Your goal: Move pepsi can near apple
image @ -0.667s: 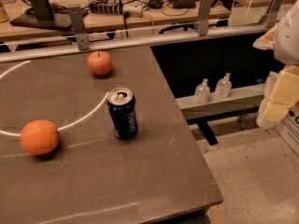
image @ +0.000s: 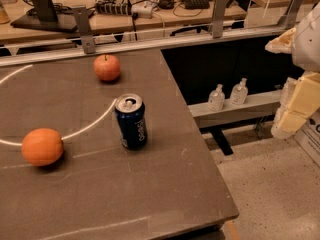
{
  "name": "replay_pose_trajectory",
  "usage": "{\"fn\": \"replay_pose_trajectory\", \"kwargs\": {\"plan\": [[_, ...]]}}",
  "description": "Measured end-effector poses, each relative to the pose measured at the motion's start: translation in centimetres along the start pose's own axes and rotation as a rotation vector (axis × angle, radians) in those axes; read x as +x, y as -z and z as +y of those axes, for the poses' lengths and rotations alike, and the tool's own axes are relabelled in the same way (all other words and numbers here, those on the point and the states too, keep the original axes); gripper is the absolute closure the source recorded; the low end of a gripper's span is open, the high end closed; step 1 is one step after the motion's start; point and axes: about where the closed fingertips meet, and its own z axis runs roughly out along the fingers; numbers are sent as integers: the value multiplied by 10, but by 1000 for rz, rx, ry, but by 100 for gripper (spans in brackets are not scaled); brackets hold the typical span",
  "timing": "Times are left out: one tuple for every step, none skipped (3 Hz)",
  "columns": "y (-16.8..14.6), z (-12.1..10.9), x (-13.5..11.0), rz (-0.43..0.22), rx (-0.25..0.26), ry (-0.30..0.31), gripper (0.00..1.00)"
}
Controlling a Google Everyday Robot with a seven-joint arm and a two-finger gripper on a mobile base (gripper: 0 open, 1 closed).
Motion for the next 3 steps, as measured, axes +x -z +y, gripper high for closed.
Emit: {"fn": "replay_pose_trajectory", "kwargs": {"plan": [[-11, 2, -7, -188, 8, 60, 0], [-15, 16, -27, -394, -19, 158, 0], [-18, 42, -63, -601, -101, 215, 0]]}}
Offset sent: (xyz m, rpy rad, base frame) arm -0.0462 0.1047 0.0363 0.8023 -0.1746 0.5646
